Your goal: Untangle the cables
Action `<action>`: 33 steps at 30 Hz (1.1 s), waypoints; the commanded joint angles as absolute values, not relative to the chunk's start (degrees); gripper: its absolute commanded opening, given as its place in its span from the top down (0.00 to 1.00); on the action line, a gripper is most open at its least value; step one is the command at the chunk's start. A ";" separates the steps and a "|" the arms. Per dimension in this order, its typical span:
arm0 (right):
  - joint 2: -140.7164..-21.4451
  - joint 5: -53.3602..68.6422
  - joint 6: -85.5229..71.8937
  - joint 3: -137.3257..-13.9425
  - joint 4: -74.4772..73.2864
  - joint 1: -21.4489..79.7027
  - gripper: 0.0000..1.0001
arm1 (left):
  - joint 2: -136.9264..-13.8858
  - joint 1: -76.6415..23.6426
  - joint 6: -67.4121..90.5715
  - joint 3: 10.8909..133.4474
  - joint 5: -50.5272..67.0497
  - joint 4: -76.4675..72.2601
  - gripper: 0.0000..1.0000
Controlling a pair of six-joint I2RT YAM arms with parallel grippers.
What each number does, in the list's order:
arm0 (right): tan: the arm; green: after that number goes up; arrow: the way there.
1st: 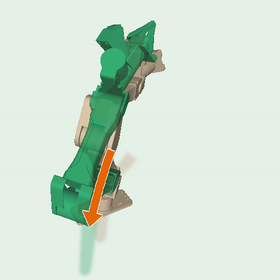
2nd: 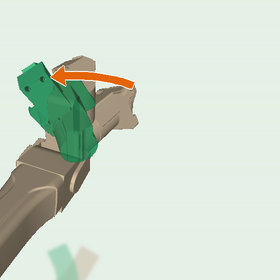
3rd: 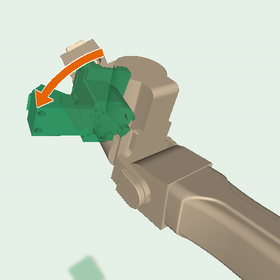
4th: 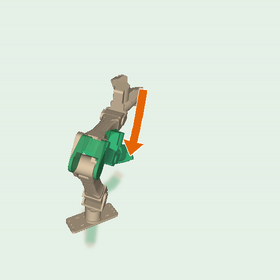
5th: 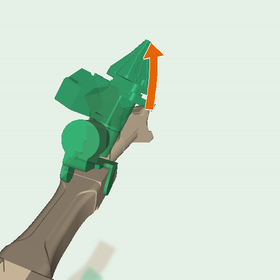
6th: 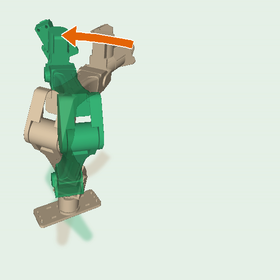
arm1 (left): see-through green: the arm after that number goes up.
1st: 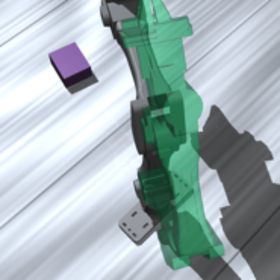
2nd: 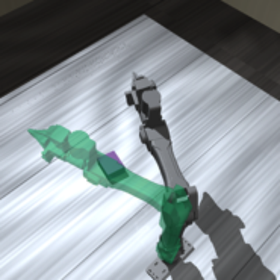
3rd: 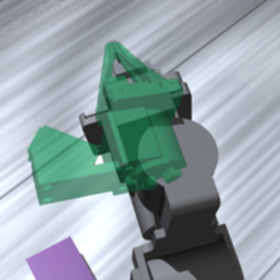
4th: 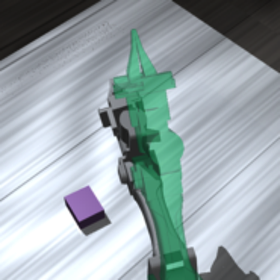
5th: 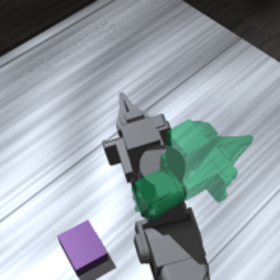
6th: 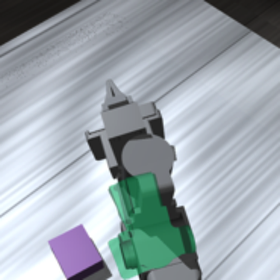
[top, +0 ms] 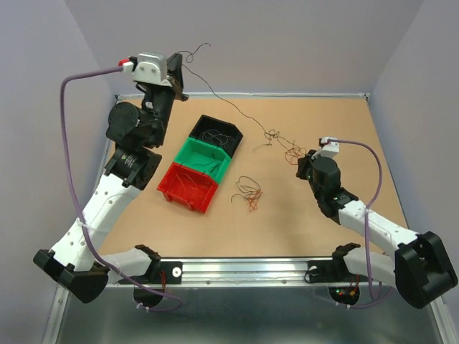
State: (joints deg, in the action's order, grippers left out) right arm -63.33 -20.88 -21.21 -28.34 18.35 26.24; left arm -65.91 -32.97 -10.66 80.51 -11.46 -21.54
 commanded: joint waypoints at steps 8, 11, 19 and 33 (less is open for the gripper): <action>-53.62 -28.56 -23.47 -25.31 14.77 23.64 1.00 | -62.58 -24.96 -10.98 79.10 -11.06 -27.16 1.00; -53.00 -33.04 -24.69 -25.75 11.96 23.55 0.99 | -62.84 -21.46 -10.29 79.63 -14.06 -27.42 1.00; -53.88 -40.68 -27.15 -26.63 8.62 23.29 0.99 | -61.35 -13.98 -8.09 81.47 -19.15 -26.72 1.00; -45.27 -52.12 -34.19 -24.70 2.55 21.80 0.99 | -56.08 -3.08 -2.55 79.19 -20.04 -29.53 1.00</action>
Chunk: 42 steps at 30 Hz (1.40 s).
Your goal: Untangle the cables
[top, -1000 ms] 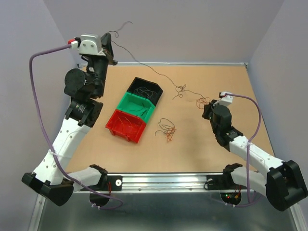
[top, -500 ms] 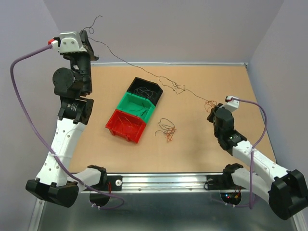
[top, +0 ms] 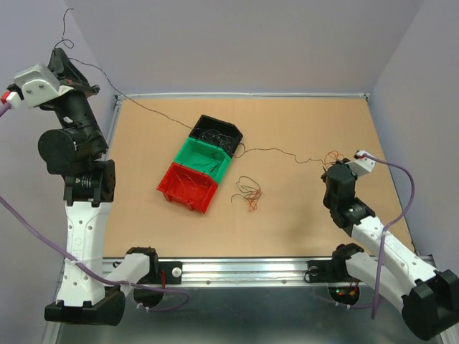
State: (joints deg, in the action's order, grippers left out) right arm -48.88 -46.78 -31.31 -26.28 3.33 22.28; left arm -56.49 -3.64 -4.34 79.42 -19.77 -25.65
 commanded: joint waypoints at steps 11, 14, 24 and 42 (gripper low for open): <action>-40.25 -39.47 -27.33 -23.64 4.31 21.80 0.80 | -54.93 -2.99 4.92 72.25 7.89 -32.52 1.00; -40.60 -31.75 -25.23 -24.34 4.57 21.80 0.24 | -54.41 -2.99 7.20 70.32 18.17 -33.22 1.00; -43.68 4.17 -15.92 -22.24 18.50 21.80 0.11 | -55.72 -7.02 15.03 71.28 38.48 -36.03 1.00; -57.74 37.25 -19.60 -24.17 33.73 21.80 0.06 | -56.16 -12.66 17.66 73.12 40.69 -36.21 1.00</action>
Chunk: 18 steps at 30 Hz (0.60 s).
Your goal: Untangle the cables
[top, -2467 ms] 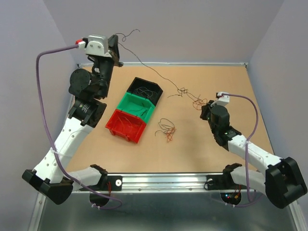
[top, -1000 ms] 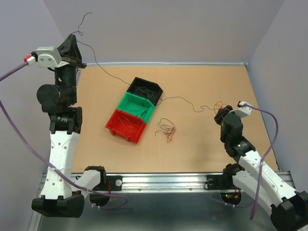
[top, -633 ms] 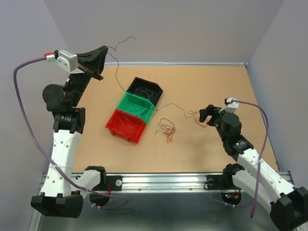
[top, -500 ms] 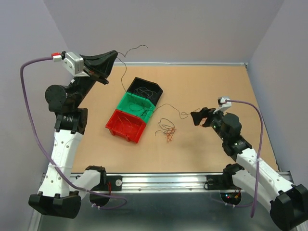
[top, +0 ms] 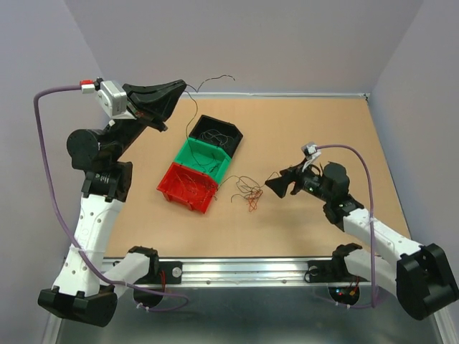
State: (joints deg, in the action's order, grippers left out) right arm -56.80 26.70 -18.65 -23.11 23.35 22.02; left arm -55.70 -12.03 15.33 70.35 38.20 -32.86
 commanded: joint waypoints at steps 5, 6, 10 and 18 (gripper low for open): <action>-61.78 46.31 -21.18 -24.70 42.36 22.41 0.06 | -58.18 -14.76 19.07 74.70 42.37 -35.86 1.00; -62.40 46.49 -21.18 -25.05 42.54 23.11 0.06 | -58.79 -15.81 18.72 74.97 42.19 -35.77 1.00; -64.42 47.28 -17.33 -26.19 42.54 26.27 0.06 | -60.81 -18.72 17.93 77.07 40.60 -34.63 1.00; -72.58 43.70 -11.87 -32.60 40.79 35.94 0.06 | -64.69 -21.27 19.42 80.60 41.75 -32.87 1.00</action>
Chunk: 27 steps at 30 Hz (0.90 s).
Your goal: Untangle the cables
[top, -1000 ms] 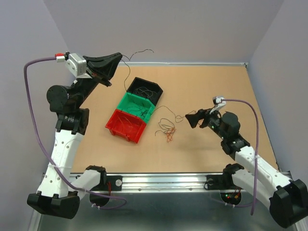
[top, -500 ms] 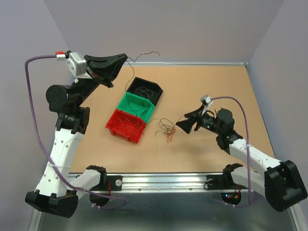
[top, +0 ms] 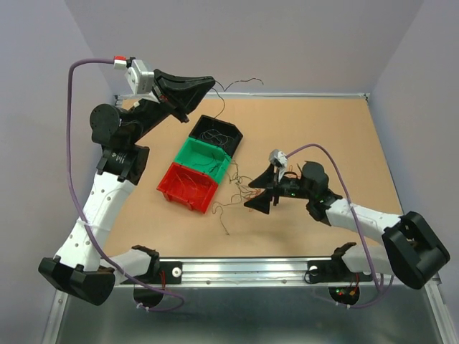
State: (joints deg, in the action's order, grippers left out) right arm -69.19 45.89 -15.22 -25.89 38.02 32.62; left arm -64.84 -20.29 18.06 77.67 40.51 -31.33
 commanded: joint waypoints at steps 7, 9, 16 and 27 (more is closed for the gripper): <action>-81.20 31.22 -7.83 -39.63 36.74 40.60 0.11 | -64.25 -21.88 18.99 81.82 41.75 -32.08 1.00; -82.52 27.26 -7.82 -40.51 36.39 40.96 0.14 | -63.99 -21.97 18.72 82.35 41.75 -31.64 1.00; -87.97 24.53 -7.56 -44.12 33.67 41.66 0.25 | -63.11 -22.15 16.88 84.11 39.47 -30.15 1.00; -93.16 22.94 -6.59 -47.72 33.05 41.92 0.66 | -63.72 -22.06 9.77 90.70 25.33 -24.44 1.00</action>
